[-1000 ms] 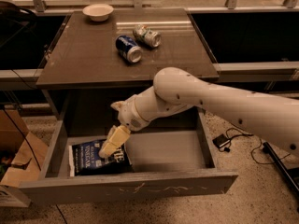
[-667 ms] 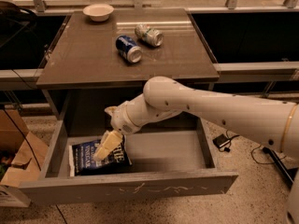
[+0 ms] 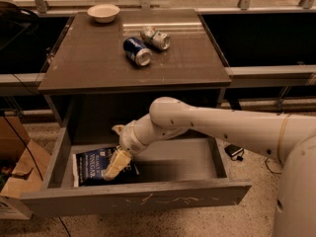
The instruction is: Pick blue chip bag from top drawer and place on counter
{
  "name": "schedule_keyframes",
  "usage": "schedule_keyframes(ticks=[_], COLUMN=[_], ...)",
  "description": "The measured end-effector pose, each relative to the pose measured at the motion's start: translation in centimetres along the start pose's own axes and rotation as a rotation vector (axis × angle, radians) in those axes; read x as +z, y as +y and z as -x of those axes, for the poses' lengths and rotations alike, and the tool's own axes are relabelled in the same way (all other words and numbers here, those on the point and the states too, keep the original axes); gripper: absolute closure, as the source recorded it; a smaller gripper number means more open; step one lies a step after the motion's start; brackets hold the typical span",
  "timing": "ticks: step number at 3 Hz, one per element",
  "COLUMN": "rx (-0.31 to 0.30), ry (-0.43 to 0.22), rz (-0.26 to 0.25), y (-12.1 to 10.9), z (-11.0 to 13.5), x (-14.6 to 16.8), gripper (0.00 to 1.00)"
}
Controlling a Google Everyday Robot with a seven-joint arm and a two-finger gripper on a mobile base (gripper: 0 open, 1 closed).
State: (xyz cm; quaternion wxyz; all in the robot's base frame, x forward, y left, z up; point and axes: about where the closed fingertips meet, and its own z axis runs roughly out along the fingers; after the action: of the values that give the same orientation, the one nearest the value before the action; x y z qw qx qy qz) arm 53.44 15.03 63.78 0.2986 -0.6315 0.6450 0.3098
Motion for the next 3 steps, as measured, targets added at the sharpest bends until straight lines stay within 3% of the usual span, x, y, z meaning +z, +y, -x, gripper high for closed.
schedule_keyframes(ticks=[1, 2, 3], rx=[-0.028, -0.04, -0.027], ry=[0.033, 0.042, 0.035], rz=[0.038, 0.079, 0.08], y=[0.4, 0.6, 0.7], z=[-2.2, -2.6, -1.6], x=[1.6, 1.9, 0.8], gripper=[0.16, 0.38, 0.62])
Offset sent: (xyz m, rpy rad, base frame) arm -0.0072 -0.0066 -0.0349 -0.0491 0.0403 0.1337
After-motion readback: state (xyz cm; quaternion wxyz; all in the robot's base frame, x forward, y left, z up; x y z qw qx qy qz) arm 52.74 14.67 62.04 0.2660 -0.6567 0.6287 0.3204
